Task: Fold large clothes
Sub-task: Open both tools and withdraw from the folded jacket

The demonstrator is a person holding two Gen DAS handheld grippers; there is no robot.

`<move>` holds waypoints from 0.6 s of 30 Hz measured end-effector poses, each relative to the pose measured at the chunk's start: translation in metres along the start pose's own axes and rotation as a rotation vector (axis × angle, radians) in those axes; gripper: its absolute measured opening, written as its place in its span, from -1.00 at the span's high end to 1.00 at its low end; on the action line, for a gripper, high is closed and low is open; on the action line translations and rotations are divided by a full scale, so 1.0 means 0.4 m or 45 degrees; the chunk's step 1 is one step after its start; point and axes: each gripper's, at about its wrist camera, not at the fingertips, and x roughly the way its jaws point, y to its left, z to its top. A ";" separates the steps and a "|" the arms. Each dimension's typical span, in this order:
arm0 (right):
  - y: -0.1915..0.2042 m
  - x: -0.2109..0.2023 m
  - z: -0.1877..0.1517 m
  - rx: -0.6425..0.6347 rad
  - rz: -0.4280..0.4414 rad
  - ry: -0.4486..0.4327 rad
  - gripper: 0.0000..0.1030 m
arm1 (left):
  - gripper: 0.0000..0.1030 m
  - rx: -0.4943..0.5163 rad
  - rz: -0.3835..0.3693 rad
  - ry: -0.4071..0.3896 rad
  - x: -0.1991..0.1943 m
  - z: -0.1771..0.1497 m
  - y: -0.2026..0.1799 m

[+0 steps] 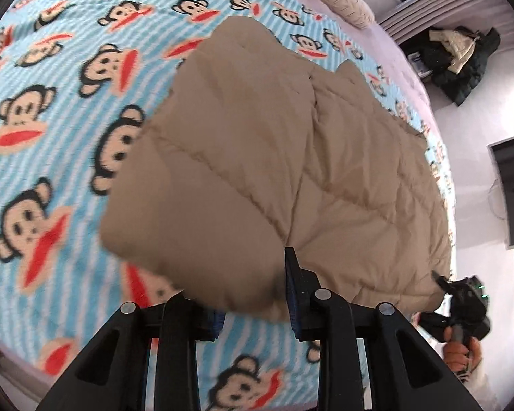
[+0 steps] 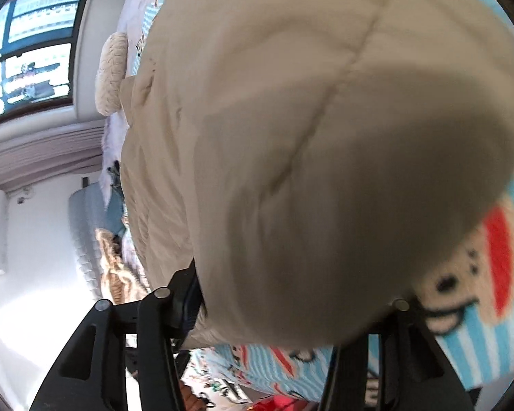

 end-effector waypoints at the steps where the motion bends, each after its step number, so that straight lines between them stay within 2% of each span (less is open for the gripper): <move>1: 0.002 -0.014 -0.009 -0.005 -0.019 -0.007 -0.14 | 0.43 0.014 0.028 0.007 -0.010 -0.004 -0.002; 5: 0.025 -0.052 -0.037 -0.031 -0.098 -0.032 -0.17 | 0.43 0.102 0.143 0.017 -0.051 -0.026 -0.022; 9: 0.067 -0.064 -0.081 -0.098 -0.174 -0.040 -0.17 | 0.43 0.122 0.219 0.013 -0.088 -0.043 -0.017; 11: 0.053 -0.103 -0.127 -0.138 -0.201 -0.041 -0.18 | 0.43 0.110 0.227 0.004 -0.108 -0.043 -0.010; 13: 0.088 -0.102 -0.138 -0.166 -0.215 -0.046 -0.18 | 0.43 0.106 0.235 -0.010 -0.129 -0.045 -0.006; 16: 0.134 -0.067 -0.172 -0.206 -0.235 -0.039 -0.18 | 0.43 0.137 0.296 -0.017 -0.143 -0.044 -0.009; 18: 0.127 -0.097 -0.205 -0.263 -0.262 -0.029 -0.18 | 0.43 0.158 0.315 -0.016 -0.141 -0.041 -0.022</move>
